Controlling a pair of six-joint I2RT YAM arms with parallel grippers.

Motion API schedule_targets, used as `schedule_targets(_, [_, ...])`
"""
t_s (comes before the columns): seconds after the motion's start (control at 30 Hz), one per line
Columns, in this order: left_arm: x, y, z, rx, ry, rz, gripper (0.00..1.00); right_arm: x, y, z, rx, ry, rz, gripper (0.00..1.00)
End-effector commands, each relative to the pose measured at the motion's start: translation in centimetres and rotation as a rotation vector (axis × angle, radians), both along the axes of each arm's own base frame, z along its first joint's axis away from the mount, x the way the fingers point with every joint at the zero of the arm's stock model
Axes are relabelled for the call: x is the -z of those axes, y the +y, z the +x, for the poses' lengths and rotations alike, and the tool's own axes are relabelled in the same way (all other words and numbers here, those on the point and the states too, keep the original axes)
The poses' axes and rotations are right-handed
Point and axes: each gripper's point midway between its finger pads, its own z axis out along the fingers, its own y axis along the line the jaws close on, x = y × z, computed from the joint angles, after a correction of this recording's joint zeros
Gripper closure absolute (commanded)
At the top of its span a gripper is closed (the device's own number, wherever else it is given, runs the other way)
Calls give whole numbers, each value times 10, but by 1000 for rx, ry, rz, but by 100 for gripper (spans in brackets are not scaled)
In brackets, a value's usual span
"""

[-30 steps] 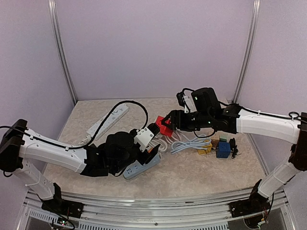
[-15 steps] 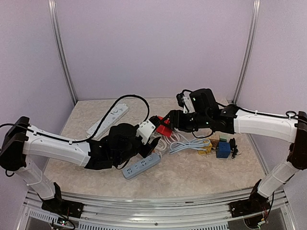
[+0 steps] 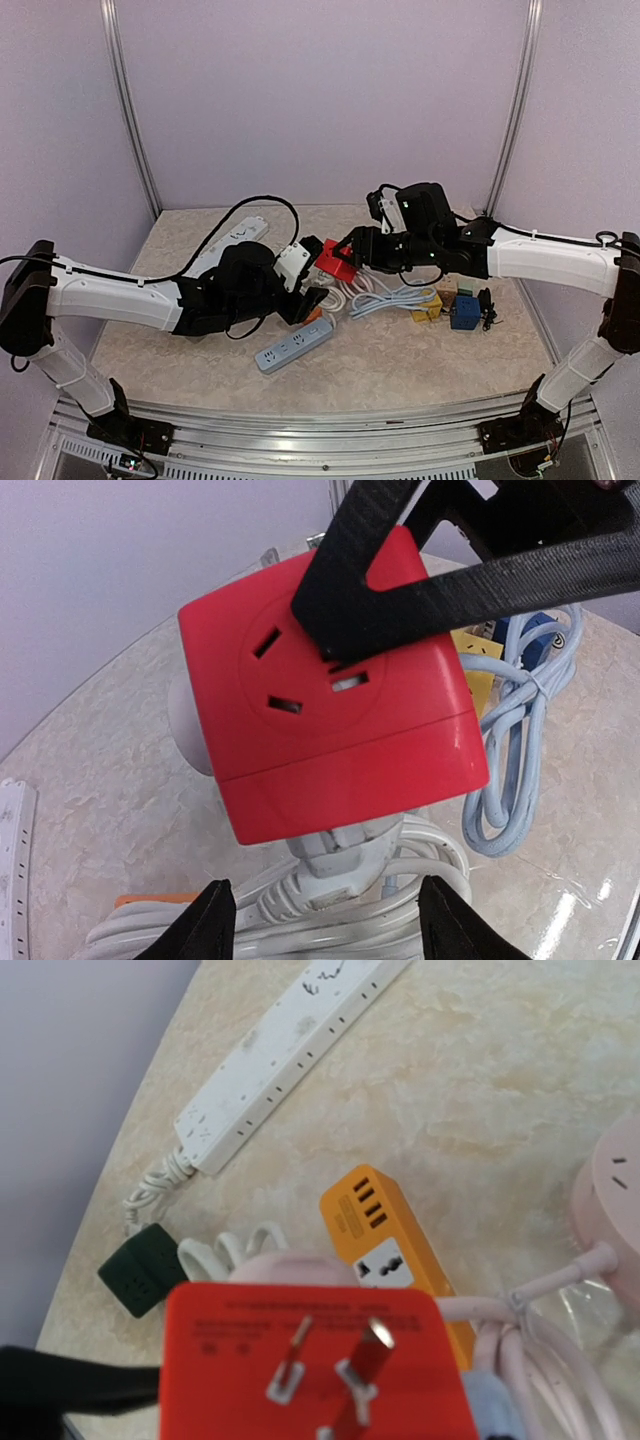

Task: Pull the plug off the socket

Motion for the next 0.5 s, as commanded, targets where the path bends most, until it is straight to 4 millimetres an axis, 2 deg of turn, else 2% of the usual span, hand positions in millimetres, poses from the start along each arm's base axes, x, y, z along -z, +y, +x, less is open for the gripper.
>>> schedule_targets(0.0, [-3, -3, -2, 51, 15, 11, 42, -84, 24, 2, -65, -160, 215, 100])
schedule_targets(0.17, [-3, -4, -1, 83, -12, 59, 52, -83, 35, -2, -131, -147, 209, 100])
schedule_targets(0.47, [6, -7, -6, 127, -23, 134, 63, -74, 36, -4, -166, -137, 138, 100])
